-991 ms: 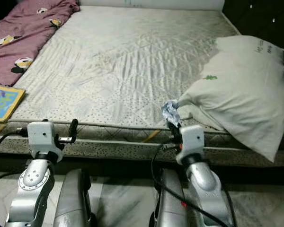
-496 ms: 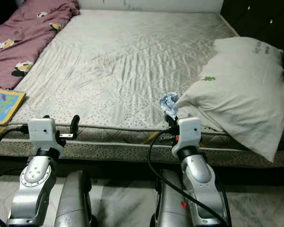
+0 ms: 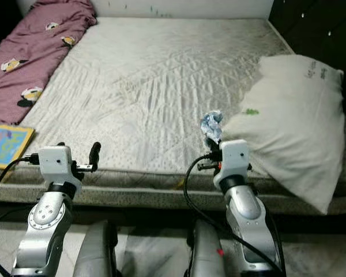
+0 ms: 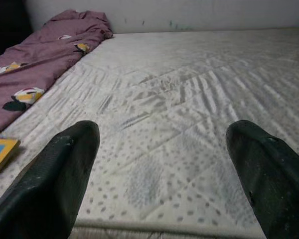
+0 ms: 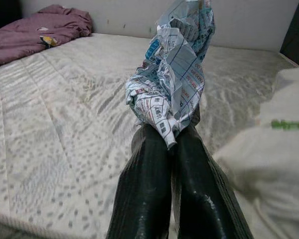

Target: Clean up the room

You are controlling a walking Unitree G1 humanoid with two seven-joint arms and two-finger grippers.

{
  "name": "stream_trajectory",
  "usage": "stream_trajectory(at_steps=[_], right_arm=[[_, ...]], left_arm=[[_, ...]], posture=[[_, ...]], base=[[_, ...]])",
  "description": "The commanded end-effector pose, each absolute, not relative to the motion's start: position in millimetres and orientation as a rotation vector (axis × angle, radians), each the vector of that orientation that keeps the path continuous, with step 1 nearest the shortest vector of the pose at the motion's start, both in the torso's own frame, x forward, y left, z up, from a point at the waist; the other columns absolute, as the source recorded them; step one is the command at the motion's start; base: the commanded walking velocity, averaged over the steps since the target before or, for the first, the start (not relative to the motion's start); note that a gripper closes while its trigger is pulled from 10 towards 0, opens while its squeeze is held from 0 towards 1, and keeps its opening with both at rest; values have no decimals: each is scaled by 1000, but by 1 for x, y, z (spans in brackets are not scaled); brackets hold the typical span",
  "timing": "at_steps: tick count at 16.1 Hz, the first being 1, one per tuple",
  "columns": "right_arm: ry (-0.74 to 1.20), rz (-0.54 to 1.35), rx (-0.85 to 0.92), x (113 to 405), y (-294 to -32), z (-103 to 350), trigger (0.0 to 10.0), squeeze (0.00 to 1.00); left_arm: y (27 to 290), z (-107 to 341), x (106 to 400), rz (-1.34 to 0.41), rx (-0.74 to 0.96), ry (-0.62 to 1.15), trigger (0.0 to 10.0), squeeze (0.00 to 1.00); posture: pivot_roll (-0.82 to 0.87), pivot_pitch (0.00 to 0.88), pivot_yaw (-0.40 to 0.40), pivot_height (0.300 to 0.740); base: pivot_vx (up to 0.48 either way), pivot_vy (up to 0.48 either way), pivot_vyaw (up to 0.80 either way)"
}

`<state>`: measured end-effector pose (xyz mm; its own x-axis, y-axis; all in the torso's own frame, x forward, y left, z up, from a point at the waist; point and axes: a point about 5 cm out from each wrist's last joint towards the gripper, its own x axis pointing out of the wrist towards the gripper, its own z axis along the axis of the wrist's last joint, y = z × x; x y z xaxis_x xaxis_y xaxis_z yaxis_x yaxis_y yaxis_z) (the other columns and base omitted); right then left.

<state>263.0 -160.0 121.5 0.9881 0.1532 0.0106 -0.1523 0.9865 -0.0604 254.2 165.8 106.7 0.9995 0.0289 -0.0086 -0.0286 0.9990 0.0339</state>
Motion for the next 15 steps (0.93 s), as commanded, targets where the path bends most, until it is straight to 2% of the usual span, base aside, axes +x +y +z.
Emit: stream_trajectory(at_steps=[1,10,15], right_arm=[[-28,133,-63,266,-162,126,10000,0],[-30,100,-61,274,-167,127,10000,0],[-15,92,-54,275,-167,123,10000,0]], left_arm=[[168,108,256,32,40,4,10000,0],[169,108,256,35,64,7,10000,0],[166,107,258,14,42,25,10000,0]], posture=[[-1,0,-3,656],[5,0,-3,740],[7,0,0,740]], base=[[0,0,0],[0,0,0],[0,0,0]])
